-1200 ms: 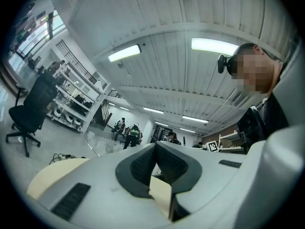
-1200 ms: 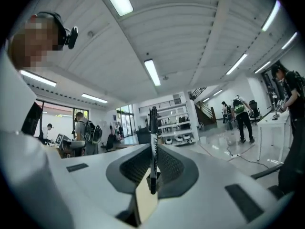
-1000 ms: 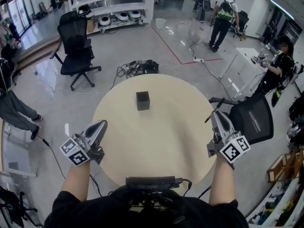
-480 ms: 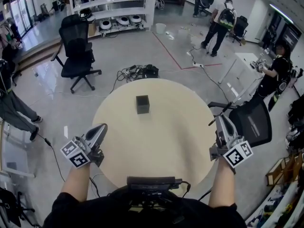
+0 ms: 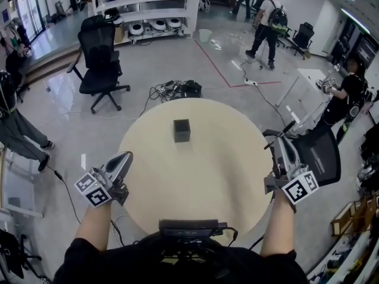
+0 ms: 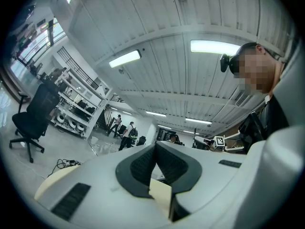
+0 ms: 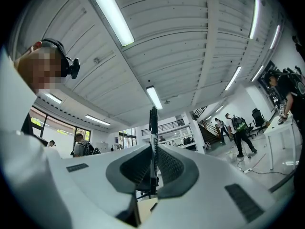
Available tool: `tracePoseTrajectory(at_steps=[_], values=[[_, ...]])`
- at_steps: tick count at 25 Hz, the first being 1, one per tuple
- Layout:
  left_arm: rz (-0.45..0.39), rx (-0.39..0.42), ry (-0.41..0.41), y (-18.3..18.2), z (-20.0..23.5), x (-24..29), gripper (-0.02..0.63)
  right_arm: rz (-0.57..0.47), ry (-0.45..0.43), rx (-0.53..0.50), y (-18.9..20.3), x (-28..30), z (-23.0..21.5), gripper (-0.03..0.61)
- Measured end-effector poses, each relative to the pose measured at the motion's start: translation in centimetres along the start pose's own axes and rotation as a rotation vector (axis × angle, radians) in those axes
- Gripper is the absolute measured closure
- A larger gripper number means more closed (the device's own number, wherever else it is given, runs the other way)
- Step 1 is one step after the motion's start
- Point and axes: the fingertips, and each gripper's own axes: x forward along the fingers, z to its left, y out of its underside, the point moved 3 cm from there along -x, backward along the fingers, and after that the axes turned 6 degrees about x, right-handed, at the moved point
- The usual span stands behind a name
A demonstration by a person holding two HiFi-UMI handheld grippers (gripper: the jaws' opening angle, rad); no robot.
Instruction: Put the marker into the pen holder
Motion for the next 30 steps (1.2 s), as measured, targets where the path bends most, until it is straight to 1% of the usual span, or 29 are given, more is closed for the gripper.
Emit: tracePoseTrajectory(at_steps=[4, 9, 12, 15, 18, 22, 26, 30], values=[[0.017, 0.008, -0.013, 0.1, 1.4, 0.0, 0.614, -0.033, -0.062, -0.055, -1.7, 2.7, 1.0, 0.534], [0.029, 0.024, -0.021, 0.0, 3.4, 1.3, 0.614, -0.08, -0.076, -0.088, -3.6, 6.4, -0.2, 0.534], [0.037, 0.025, -0.035, 0.1, 4.9, 2.2, 0.614, -0.085, -0.108, -0.087, -3.4, 9.5, -0.8, 0.534], [0.047, 0.024, -0.048, 0.2, 6.6, 3.6, 0.614, -0.063, -0.13, -0.08, -1.8, 13.4, -1.4, 0.534], [0.066, 0.012, -0.046, 1.6, 8.7, 5.3, 0.614, -0.027, -0.125, -0.058, 2.0, 17.0, -2.7, 0.534], [0.114, -0.025, -0.06, 5.0, 11.1, 6.2, 0.614, 0.035, -0.127, 0.003, 9.6, 20.8, -3.9, 0.534], [0.146, -0.068, -0.064, 8.0, 13.6, 7.3, 0.614, 0.094, -0.103, 0.053, 16.7, 23.9, -5.3, 0.534], [0.172, -0.098, -0.062, 10.5, 15.8, 8.3, 0.614, 0.137, -0.101, 0.081, 21.8, 26.5, -6.0, 0.534]])
